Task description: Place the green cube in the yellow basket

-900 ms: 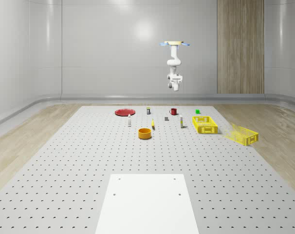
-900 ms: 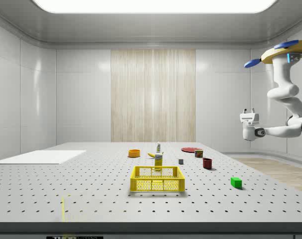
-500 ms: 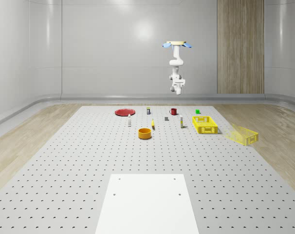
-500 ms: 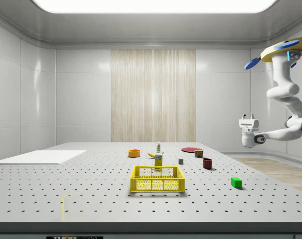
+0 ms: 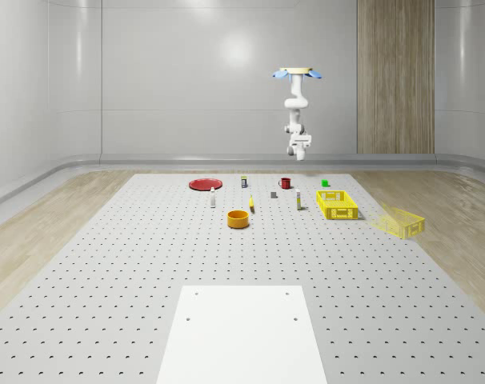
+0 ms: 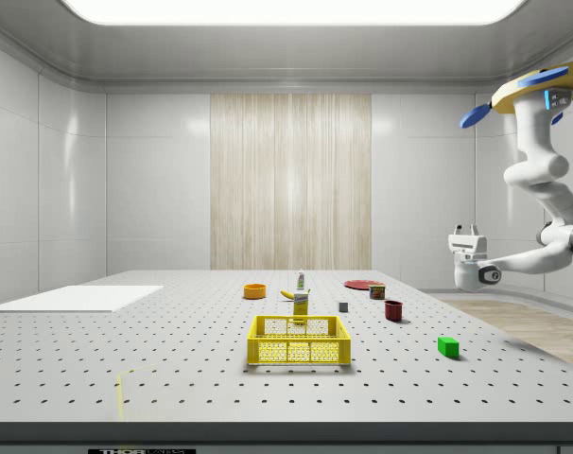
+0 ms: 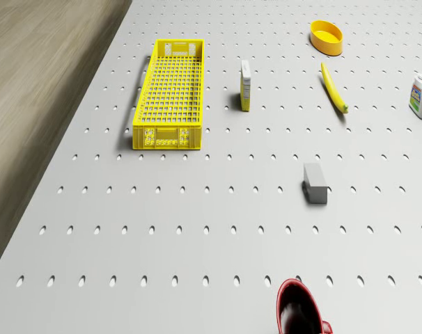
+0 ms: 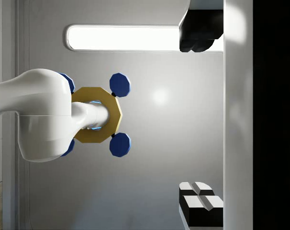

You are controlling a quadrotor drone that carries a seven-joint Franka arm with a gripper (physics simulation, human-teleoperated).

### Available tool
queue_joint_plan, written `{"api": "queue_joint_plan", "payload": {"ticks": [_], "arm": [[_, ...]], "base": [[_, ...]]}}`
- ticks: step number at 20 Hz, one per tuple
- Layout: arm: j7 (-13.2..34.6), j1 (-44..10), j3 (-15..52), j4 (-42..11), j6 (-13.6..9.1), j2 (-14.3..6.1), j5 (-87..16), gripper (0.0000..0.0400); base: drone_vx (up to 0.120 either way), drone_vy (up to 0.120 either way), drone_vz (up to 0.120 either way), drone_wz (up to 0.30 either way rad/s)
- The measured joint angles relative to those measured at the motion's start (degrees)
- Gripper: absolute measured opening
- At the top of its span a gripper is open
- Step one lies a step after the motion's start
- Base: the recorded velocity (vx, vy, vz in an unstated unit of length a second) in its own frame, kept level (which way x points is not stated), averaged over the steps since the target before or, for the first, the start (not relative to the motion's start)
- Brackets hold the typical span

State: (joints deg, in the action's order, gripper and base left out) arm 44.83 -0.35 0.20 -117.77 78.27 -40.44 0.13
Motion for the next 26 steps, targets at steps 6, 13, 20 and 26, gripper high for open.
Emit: {"api": "queue_joint_plan", "payload": {"ticks": [6,13,20,26], "arm": [[-0.02,-0.05,0.03,0.68,-0.23,0.18,0.02,0.0400],[-0.04,-0.10,0.07,0.70,-0.06,0.07,0.01,0.0400],[-0.05,-0.15,0.13,0.53,0.22,-0.12,-0.03,0.0400],[-0.04,-0.21,0.26,0.36,0.47,-0.30,-0.18,0.0400]], "base": [[0.120,0.120,0.000,0.000],[0.051,0.120,0.000,0.000],[0.120,0.120,0.000,0.000],[0.080,0.120,0.000,0.000]]}}
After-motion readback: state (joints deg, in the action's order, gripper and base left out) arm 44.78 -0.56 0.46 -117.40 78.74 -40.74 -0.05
